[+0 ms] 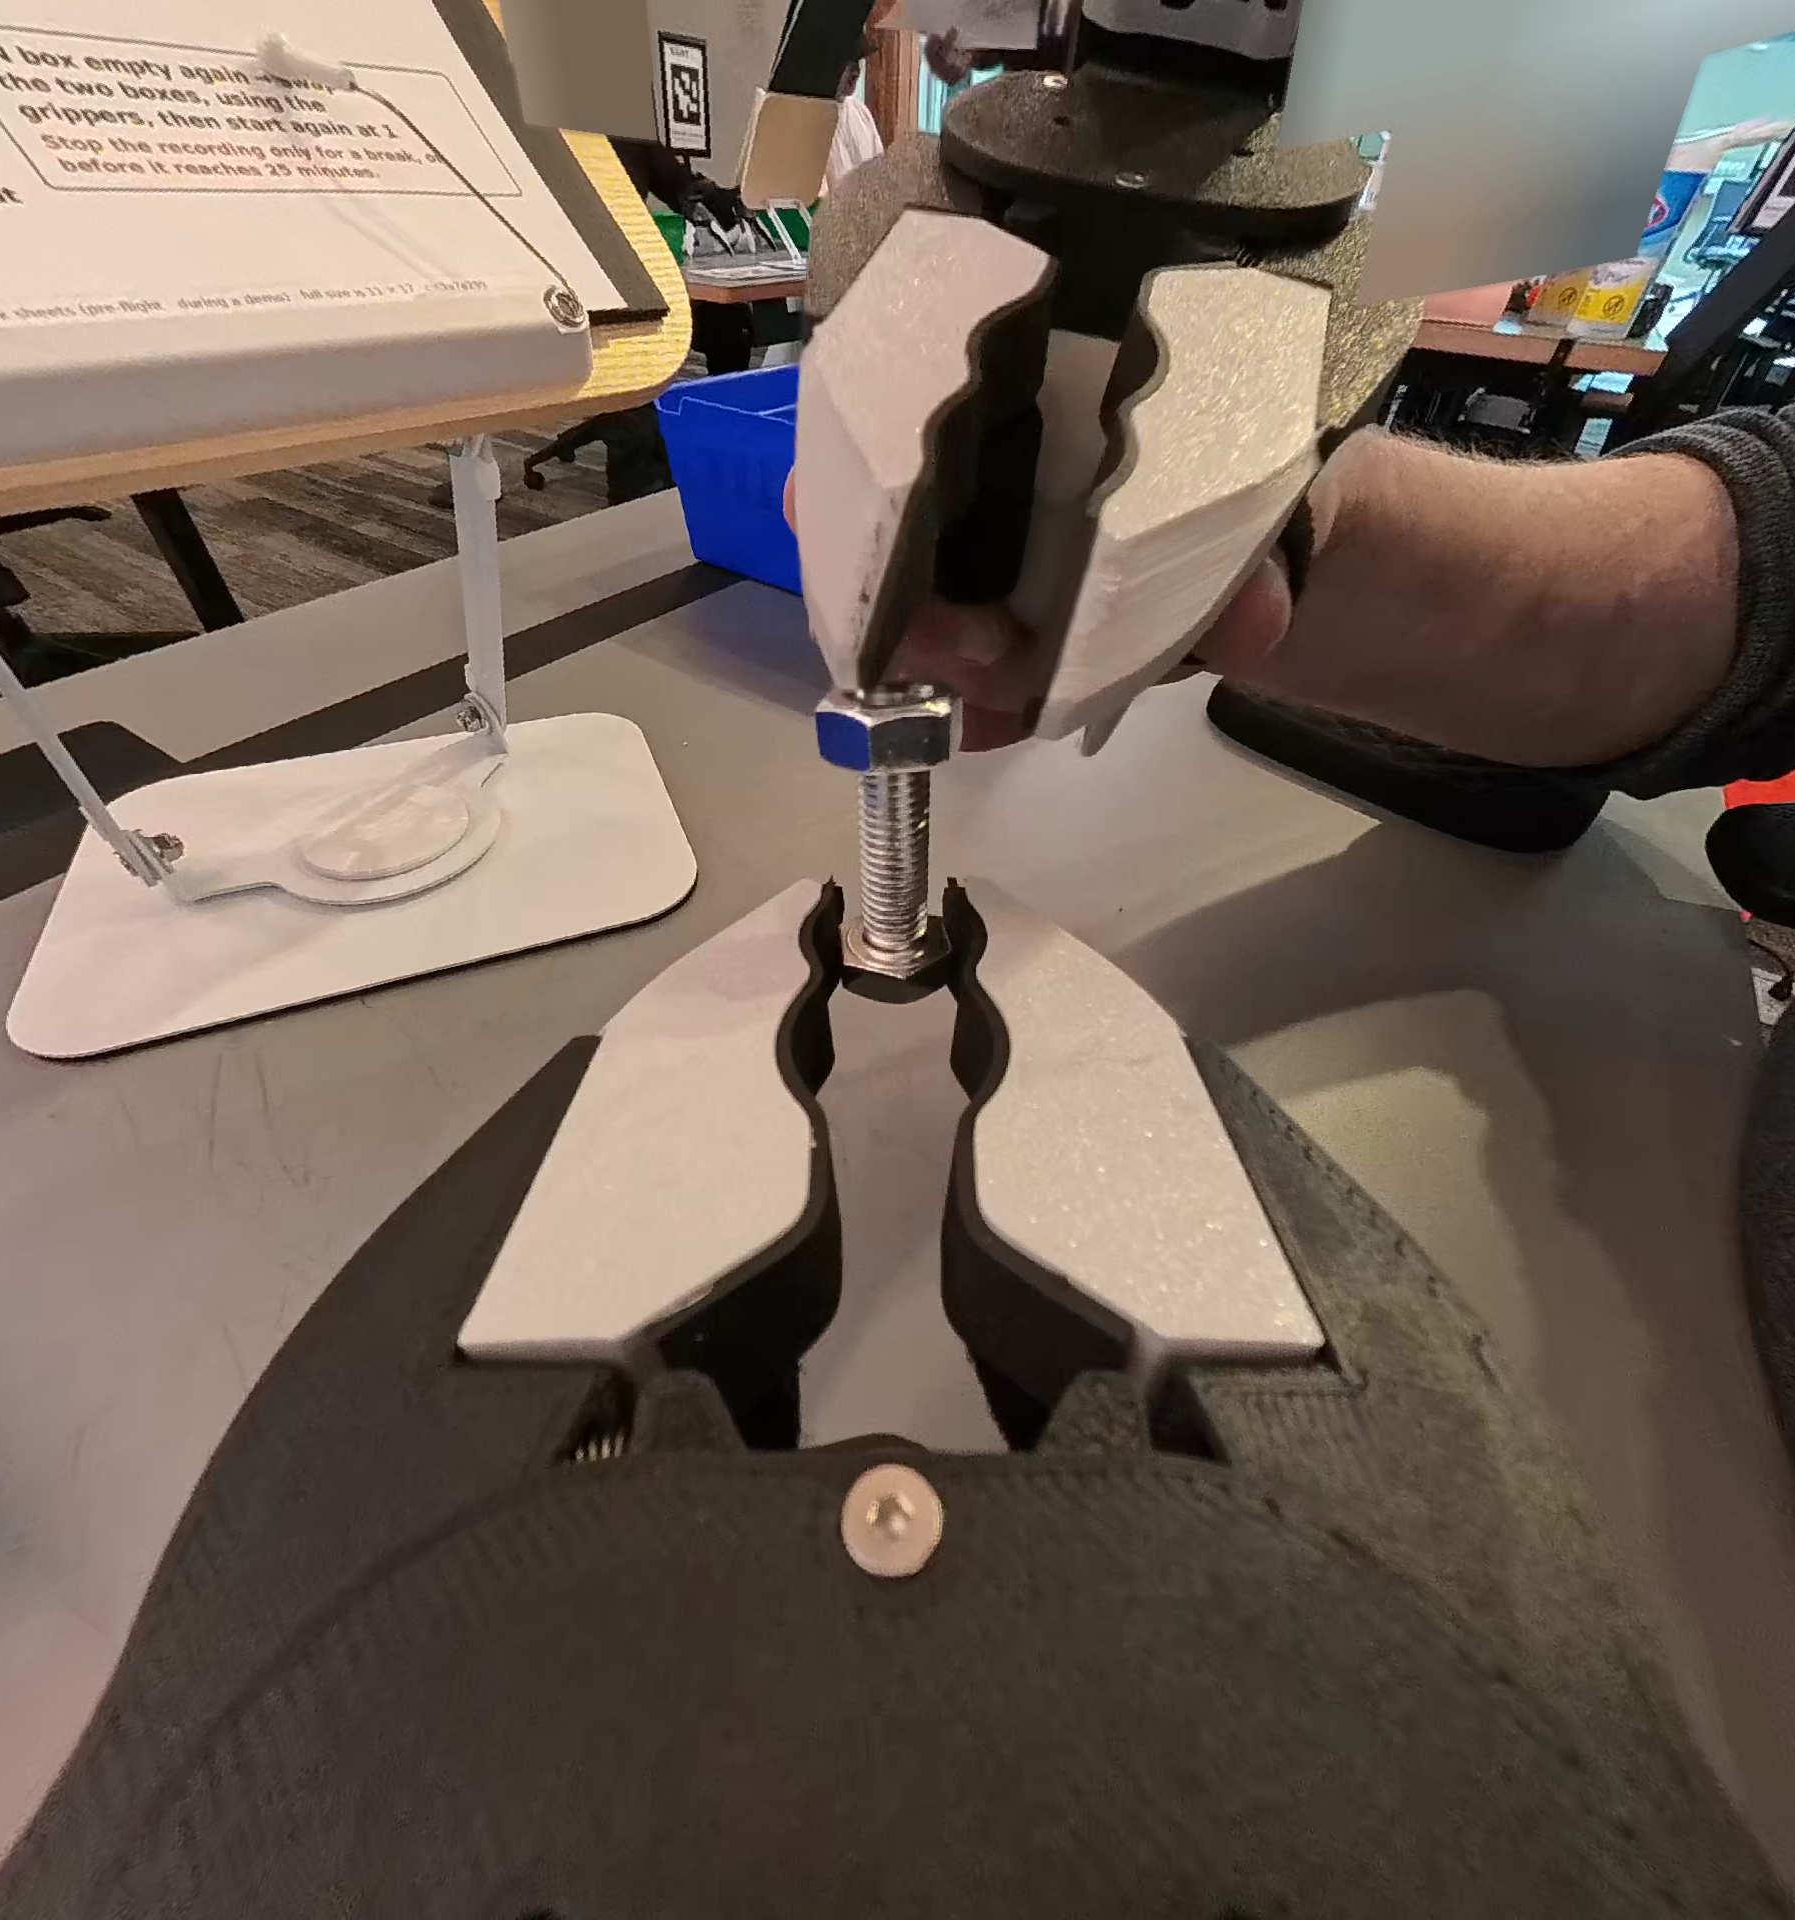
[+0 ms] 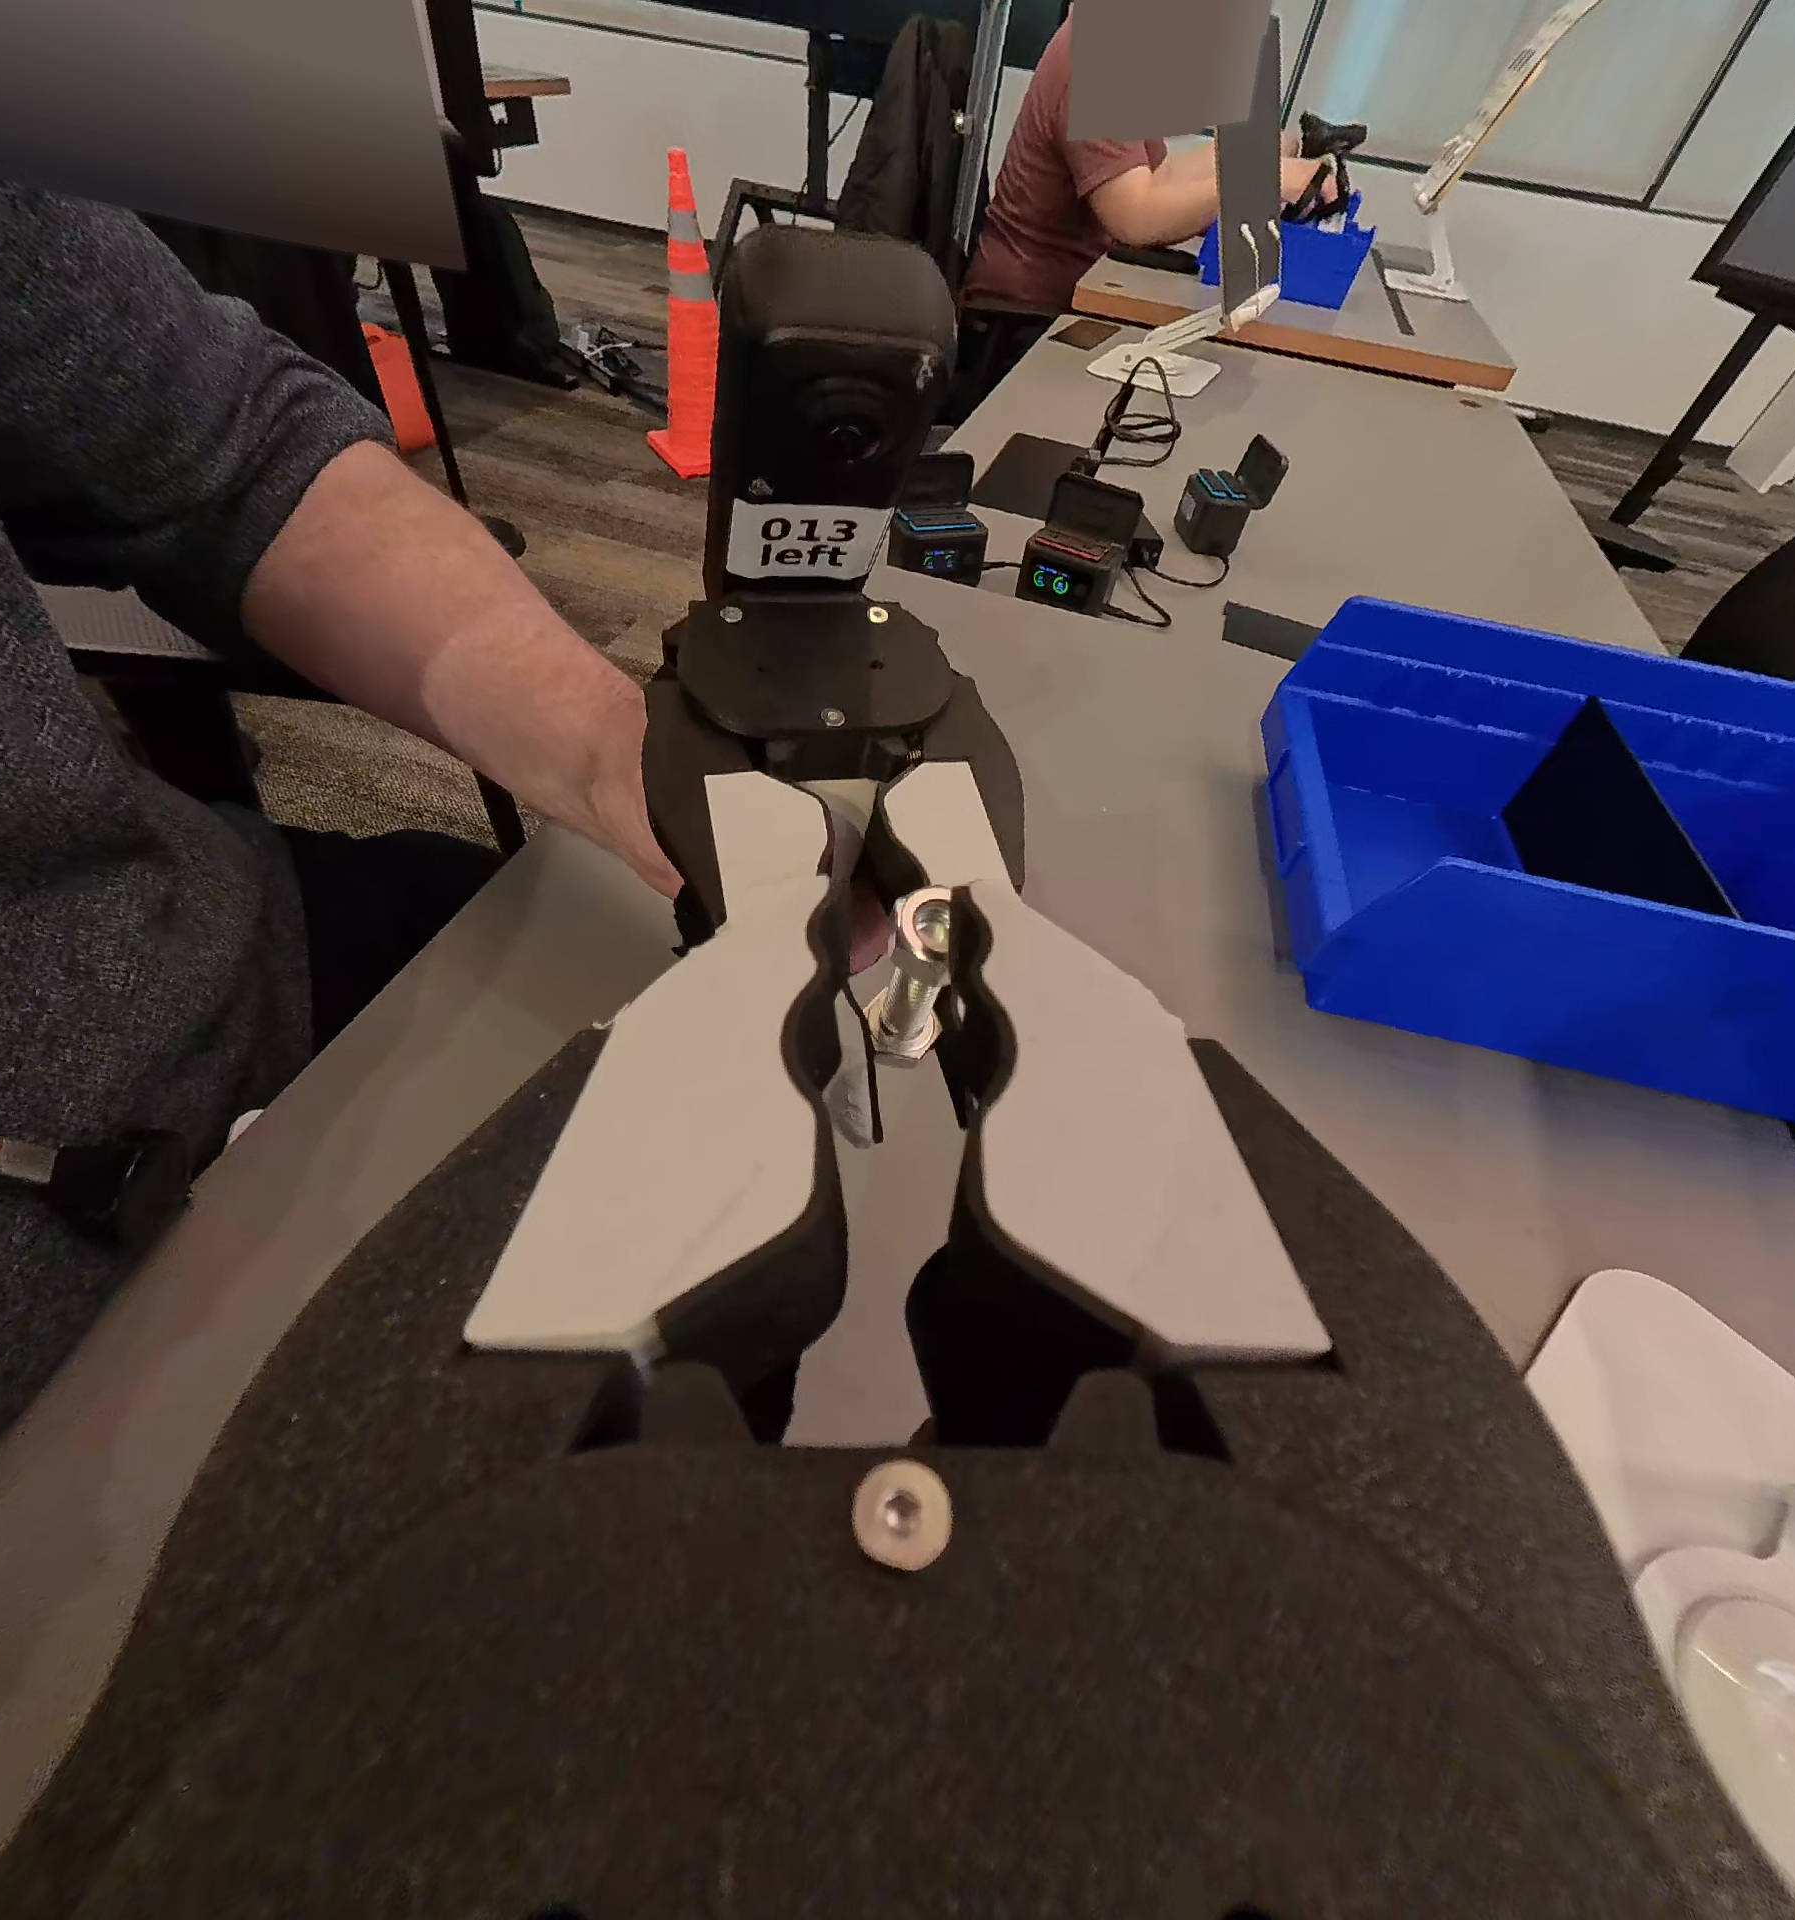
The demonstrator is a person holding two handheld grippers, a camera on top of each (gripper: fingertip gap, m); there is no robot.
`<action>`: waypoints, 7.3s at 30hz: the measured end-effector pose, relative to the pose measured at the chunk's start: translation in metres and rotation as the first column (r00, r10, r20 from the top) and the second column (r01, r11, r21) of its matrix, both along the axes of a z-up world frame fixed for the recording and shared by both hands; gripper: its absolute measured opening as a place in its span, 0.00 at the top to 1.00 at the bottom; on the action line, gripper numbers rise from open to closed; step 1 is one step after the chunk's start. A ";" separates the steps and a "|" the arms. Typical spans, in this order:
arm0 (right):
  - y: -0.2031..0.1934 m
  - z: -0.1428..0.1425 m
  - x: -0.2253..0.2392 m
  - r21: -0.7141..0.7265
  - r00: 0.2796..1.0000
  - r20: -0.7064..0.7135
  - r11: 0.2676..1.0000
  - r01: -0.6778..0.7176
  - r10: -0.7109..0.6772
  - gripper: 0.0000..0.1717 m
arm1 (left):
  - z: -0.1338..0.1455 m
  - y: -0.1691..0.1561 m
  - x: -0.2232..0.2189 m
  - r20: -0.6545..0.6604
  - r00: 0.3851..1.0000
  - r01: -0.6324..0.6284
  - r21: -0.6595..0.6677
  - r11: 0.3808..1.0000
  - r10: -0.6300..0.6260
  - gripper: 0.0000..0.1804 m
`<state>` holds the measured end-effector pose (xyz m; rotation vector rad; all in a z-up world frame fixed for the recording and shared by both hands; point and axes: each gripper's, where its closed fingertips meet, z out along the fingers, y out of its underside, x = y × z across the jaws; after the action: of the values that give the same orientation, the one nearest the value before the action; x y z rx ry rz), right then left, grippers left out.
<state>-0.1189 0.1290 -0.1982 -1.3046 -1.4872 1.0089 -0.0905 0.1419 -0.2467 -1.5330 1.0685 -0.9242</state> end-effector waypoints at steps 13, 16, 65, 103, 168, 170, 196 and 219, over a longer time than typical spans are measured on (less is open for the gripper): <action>0.003 -0.001 -0.003 -0.079 0.999 -0.029 0.997 -0.017 0.015 0.90 | 0.005 -0.003 0.001 -0.001 1.000 0.010 0.021 1.000 -0.010 0.90; 0.003 -0.001 -0.002 -0.024 1.000 -0.006 0.999 -0.021 0.020 0.90 | 0.005 -0.003 0.001 0.000 1.000 0.016 0.013 1.000 -0.016 0.90; 0.023 -0.022 -0.003 -0.058 0.915 0.069 0.915 0.400 -0.396 0.81 | -0.017 0.019 -0.006 -0.134 0.975 -0.171 0.049 0.984 0.176 0.90; 0.003 0.001 -0.005 -0.147 0.969 -0.242 0.989 0.017 -0.052 0.89 | 0.009 -0.006 0.006 0.029 0.999 0.019 -0.040 0.999 -0.018 0.90; -0.002 -0.015 -0.001 -0.166 0.967 -0.194 0.977 0.133 -0.164 0.86 | -0.004 -0.005 0.011 -0.035 0.999 0.004 -0.021 1.000 -0.005 0.90; -0.001 -0.017 -0.001 -0.199 0.964 -0.199 0.971 0.134 -0.174 0.88 | -0.004 -0.006 0.012 -0.024 0.999 0.020 -0.033 0.999 -0.021 0.90; 0.121 -0.149 0.008 0.103 0.805 0.425 0.905 0.412 -0.414 0.76 | -0.027 0.051 -0.058 -0.112 0.976 -0.196 -0.072 0.978 0.187 0.90; 0.139 -0.168 0.031 0.016 0.752 0.573 0.922 0.387 -0.326 0.85 | -0.041 0.053 -0.057 -0.125 0.979 -0.174 -0.110 0.979 0.160 0.90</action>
<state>-0.0882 0.2677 -0.3666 -2.0018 -1.5239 0.4561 -0.1470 0.1951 -0.2879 -1.7660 0.9618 -0.8036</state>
